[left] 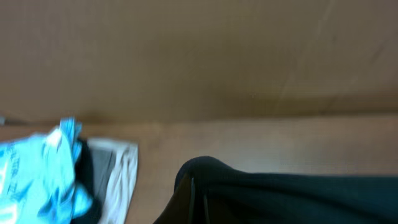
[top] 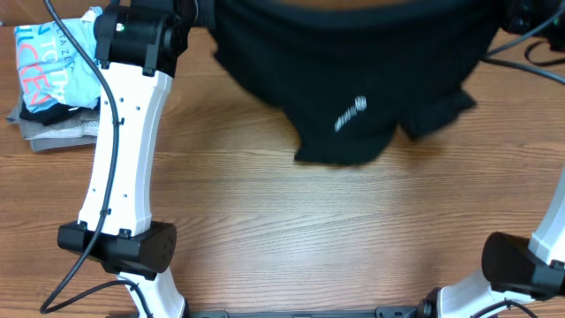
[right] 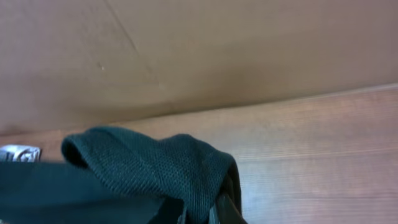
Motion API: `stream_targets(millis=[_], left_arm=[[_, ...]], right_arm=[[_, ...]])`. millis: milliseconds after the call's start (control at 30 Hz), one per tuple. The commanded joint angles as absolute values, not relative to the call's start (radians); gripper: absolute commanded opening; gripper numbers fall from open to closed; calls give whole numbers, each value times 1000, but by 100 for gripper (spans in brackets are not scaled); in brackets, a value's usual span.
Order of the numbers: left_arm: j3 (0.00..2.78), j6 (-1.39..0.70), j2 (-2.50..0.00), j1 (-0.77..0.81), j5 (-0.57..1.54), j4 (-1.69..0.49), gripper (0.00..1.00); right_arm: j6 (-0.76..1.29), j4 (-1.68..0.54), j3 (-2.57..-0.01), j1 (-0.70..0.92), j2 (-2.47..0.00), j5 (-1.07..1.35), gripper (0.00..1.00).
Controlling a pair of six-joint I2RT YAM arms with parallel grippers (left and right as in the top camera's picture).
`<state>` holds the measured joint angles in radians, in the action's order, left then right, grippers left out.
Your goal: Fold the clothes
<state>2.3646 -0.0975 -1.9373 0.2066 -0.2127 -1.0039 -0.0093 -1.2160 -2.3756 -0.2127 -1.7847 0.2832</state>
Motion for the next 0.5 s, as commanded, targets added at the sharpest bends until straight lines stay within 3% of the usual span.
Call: stream_targets(millis=[0,100,467], left_arm=[[2411,-90,-1914,196,-228,-928,4],[2421,-90,-1914,197,-228,-976,4],[2405,-94,-2095,179,-227,-1529,6]], right_arm=[[-15,-1171,-2412,-208,-1746,271,4],[-24,-1204,-2416,-208,-1742,271,4],[-26,-1551,-2215,-103,-1783,272,4]])
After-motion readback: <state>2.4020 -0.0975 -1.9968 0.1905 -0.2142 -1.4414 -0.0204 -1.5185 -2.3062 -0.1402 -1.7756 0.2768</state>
